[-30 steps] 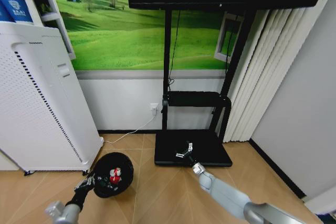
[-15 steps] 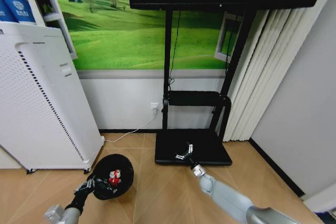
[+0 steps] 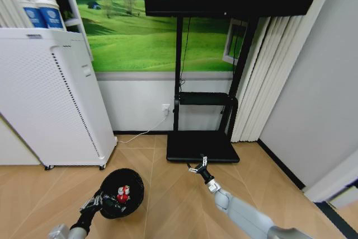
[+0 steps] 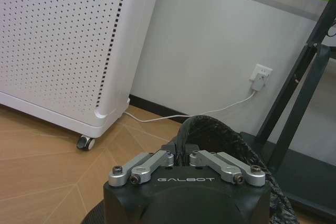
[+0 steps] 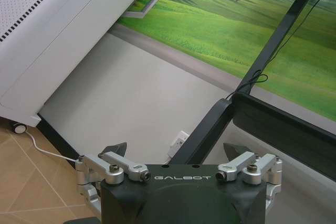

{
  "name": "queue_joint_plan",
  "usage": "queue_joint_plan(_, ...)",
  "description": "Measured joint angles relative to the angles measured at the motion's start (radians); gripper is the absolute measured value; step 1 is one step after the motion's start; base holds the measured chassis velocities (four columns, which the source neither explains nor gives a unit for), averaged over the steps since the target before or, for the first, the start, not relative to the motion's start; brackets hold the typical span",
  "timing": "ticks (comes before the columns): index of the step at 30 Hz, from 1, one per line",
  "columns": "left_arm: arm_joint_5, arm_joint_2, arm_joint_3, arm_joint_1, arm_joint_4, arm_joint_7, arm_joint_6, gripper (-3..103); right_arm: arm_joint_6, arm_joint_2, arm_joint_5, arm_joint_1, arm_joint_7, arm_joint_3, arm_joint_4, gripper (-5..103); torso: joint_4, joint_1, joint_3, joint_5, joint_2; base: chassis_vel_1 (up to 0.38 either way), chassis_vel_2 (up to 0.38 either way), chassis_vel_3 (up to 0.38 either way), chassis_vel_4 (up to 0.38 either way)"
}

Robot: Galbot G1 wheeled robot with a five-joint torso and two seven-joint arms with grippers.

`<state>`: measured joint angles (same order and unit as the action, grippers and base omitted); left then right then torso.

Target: Pick up the trash bin and place the garbage on the floor into it.

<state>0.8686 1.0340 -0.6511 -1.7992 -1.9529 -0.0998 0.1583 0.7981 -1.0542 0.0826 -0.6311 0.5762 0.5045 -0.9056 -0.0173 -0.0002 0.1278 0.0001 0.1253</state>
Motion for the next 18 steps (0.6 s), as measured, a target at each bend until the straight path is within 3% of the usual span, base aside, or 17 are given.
queue_joint_plan(10,-0.004,0.003,-0.002,-0.004,-0.001,0.006,0.003,7,0.001,0.012,0.056,-0.004,0.022,-0.018,0.000,100,-0.0007,0.000,0.001,-0.0001,0.000,-0.025,0.016,0.018,-0.015)
queue_joint_plan(18,-0.014,0.013,0.003,-0.008,-0.002,0.009,0.003,7,0.001,0.028,0.089,-0.022,0.037,-0.029,-0.019,100,0.0002,0.000,0.000,0.0001,0.000,0.242,-0.014,-0.235,0.022)
